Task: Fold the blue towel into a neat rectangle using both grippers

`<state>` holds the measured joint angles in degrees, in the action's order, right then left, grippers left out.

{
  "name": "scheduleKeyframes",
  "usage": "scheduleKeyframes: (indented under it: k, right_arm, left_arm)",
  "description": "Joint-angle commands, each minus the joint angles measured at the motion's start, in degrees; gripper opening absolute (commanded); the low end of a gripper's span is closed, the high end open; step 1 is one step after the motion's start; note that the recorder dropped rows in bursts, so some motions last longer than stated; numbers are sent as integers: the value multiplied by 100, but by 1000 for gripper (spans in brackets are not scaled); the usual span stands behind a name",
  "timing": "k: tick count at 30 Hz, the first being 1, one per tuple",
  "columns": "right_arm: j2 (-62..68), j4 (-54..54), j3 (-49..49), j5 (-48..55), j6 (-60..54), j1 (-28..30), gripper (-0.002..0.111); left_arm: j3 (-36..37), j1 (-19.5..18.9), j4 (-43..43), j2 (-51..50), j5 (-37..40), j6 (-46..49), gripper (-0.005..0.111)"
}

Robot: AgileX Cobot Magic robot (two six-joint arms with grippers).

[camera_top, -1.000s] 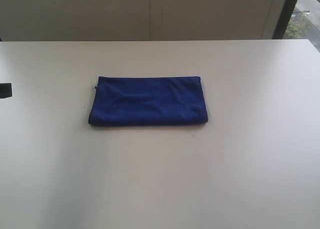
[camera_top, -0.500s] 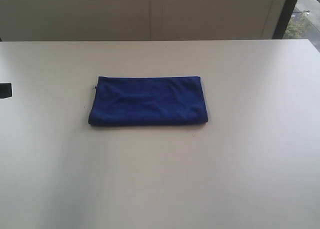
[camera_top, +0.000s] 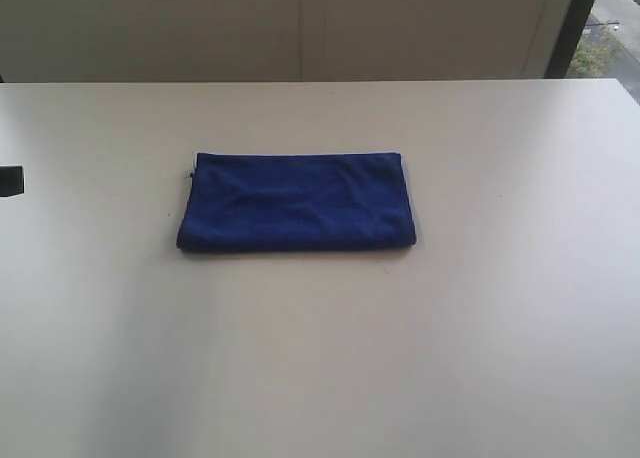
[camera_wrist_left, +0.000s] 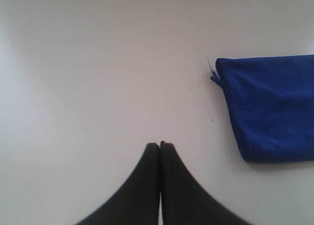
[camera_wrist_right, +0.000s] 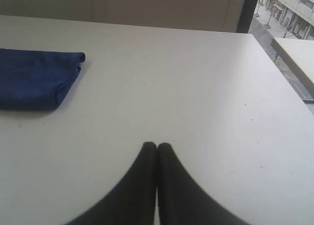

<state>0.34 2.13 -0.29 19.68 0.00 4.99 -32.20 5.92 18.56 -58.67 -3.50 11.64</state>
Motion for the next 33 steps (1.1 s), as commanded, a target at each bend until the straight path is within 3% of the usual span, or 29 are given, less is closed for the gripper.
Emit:
scheduleKeyframes:
  k: [1,17,22,33]
  right_arm:
    - [-34,22,29,6,30,21,0]
    - [-34,22,29,6,30,21,0]
    - [-34,22,29,6,30,21,0]
    - [-34,7,29,6,0,21,0]
  left_arm:
    - [43,5,70,55,8,32,0]
    - [43,5,70,480,104,276,0]
    - [119,-6,-33,1164,1156,738,0]
    - [1762,-6,-103,3064,1080,828,0]
